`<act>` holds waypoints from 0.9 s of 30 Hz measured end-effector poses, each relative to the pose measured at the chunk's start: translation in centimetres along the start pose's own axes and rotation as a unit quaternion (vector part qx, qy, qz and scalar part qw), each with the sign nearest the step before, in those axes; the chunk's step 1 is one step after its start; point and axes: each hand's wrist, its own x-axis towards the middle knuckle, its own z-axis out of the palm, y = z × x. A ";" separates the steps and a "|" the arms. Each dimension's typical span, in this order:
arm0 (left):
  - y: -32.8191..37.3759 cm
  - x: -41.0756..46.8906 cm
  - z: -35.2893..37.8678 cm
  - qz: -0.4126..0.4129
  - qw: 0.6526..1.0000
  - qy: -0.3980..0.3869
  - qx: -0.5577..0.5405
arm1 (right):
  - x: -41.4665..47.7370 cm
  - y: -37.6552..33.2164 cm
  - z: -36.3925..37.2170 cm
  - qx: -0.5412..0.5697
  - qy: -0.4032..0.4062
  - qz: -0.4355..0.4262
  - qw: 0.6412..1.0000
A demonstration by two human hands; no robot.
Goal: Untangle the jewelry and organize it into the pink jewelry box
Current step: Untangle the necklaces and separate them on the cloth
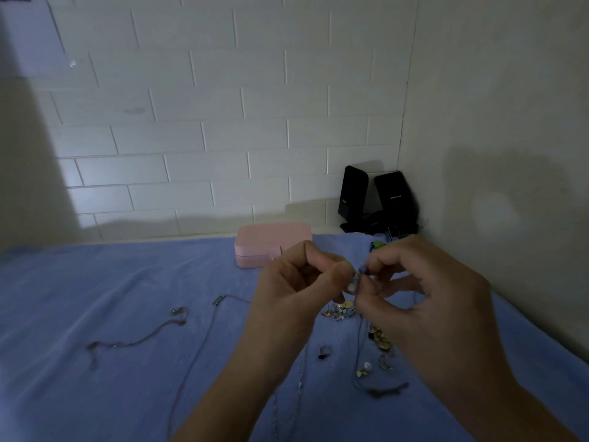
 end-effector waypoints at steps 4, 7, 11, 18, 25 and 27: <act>0.0 -0.1 0.3 -0.003 1.000 0.003 -0.003 | -0.2 0.4 0.4 -0.010 -0.021 0.004 1.000; 0.2 -0.1 0.5 0.008 1.000 0.021 0.018 | -0.3 0.7 0.5 -0.017 -0.034 0.002 0.999; 0.3 0.1 0.5 0.008 0.999 0.047 0.020 | 0.0 0.7 0.0 0.055 -0.046 0.063 0.995; 0.0 0.2 -0.5 -0.039 0.999 0.033 -0.016 | 0.5 -0.1 -0.9 0.165 -0.057 0.135 0.975; 0.1 0.2 -0.6 -0.065 0.998 0.026 0.003 | 0.8 0.1 -0.9 0.163 -0.107 0.202 0.960; 0.1 0.2 -0.6 -0.067 0.997 0.023 0.013 | 0.8 -0.1 -0.9 0.149 -0.115 0.199 0.962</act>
